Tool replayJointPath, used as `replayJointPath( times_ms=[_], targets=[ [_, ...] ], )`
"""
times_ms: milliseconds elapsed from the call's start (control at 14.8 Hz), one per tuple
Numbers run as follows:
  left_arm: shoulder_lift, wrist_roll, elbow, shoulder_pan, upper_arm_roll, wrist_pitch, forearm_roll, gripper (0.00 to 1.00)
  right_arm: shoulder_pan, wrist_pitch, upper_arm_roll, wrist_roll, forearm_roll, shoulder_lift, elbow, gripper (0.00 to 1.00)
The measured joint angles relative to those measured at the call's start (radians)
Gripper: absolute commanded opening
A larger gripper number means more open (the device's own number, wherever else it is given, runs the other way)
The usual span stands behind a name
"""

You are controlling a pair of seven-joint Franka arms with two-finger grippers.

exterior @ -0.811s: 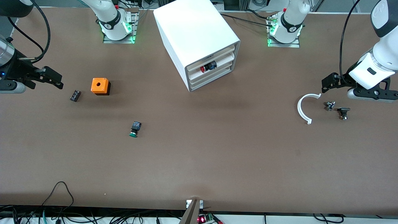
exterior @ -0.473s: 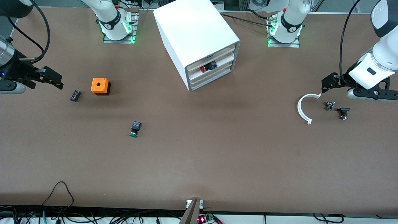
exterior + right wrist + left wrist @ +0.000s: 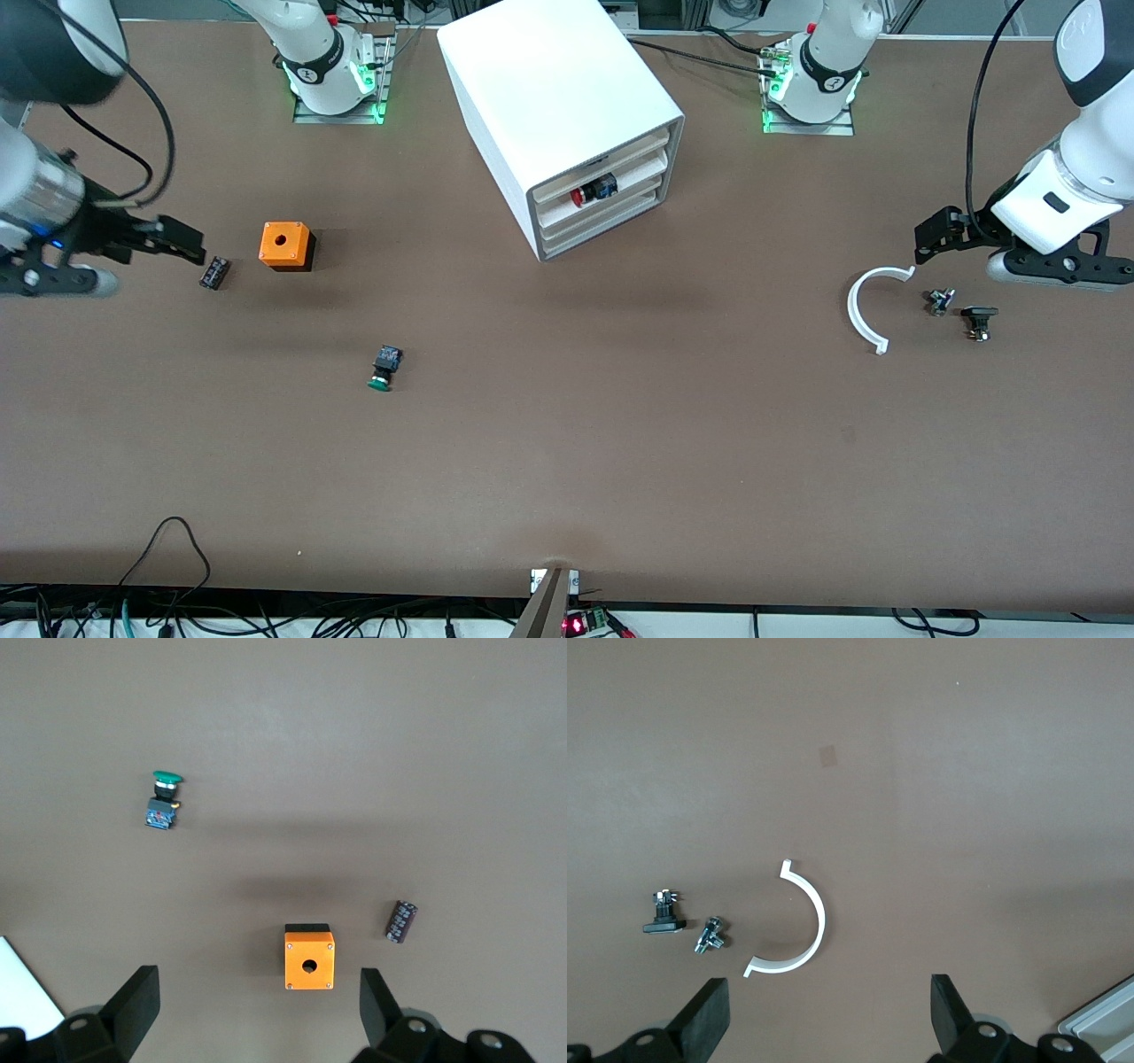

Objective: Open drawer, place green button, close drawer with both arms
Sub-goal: 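Reach the right gripper to the green button while the left gripper reaches the drawer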

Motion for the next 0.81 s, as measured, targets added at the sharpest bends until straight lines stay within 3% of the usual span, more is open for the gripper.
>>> replayJointPath(
  times_ms=[203, 541, 811],
  targets=[
    [0.000, 0.000, 0.002, -0.007, -0.008, -0.045, -0.015, 1.00, 0.011, 0.052, 0.005, 0.073, 0.001, 0.053, -0.001, 1.00],
    [0.005, 0.000, 0.002, -0.065, -0.031, -0.187, -0.162, 1.00, 0.101, 0.196, 0.011, 0.322, 0.002, 0.185, -0.010, 1.00],
    [0.026, 0.000, -0.001, -0.097, -0.067, -0.225, -0.328, 1.00, 0.140, 0.307, 0.012, 0.387, 0.018, 0.306, -0.012, 1.00]
  ],
)
